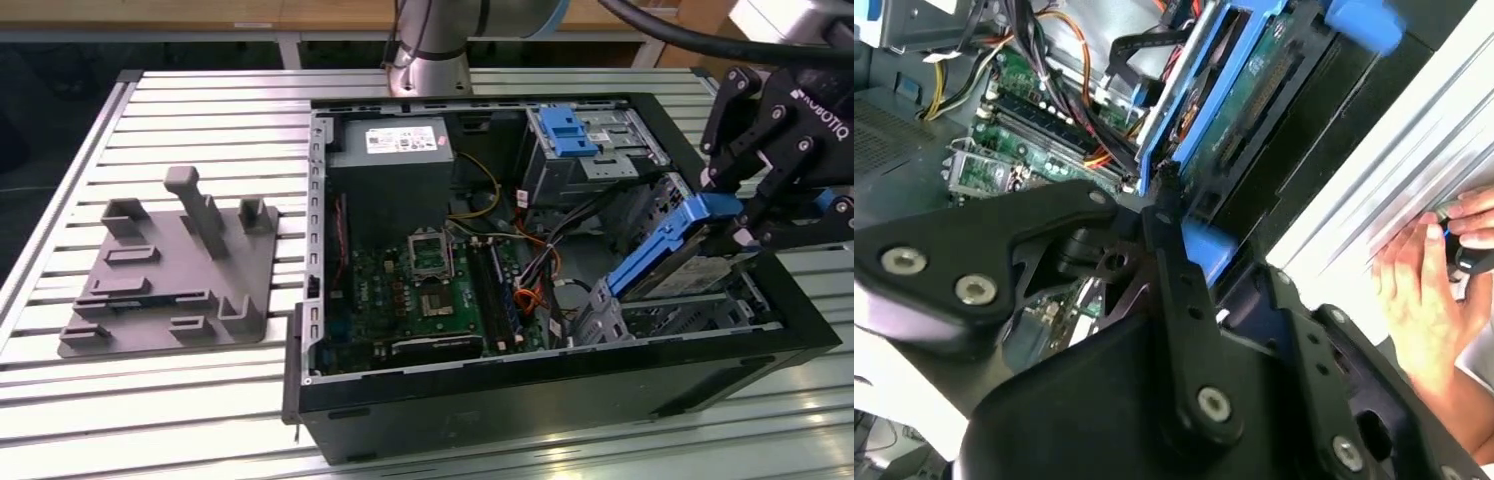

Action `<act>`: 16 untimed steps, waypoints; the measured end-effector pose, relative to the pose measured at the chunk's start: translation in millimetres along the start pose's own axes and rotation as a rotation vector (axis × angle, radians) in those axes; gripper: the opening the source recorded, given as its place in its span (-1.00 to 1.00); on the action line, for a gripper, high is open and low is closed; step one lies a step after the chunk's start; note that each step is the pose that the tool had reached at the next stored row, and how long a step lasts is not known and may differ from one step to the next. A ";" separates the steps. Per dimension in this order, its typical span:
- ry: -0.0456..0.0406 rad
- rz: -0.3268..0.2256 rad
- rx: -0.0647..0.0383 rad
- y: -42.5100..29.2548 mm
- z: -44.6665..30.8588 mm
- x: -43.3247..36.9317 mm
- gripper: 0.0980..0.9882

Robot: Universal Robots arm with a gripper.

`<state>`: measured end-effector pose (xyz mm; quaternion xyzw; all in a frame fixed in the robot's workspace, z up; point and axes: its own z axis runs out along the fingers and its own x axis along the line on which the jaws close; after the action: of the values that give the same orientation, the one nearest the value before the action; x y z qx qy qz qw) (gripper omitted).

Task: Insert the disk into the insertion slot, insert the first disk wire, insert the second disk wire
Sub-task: 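Insert the disk into the insertion slot, then insert the first disk wire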

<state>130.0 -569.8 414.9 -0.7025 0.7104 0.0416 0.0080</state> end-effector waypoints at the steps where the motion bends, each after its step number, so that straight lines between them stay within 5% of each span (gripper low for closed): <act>1: 0.0001 0.000 0.000 -0.1 1.1 0.1 -0.37; 4: 0.0001 0.000 0.000 -0.2 2.0 0.2 -0.10; 16: -0.0015 0.000 0.000 -0.2 2.1 0.2 -0.10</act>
<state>130.1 -569.8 412.7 -0.7025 0.7104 0.0422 0.0085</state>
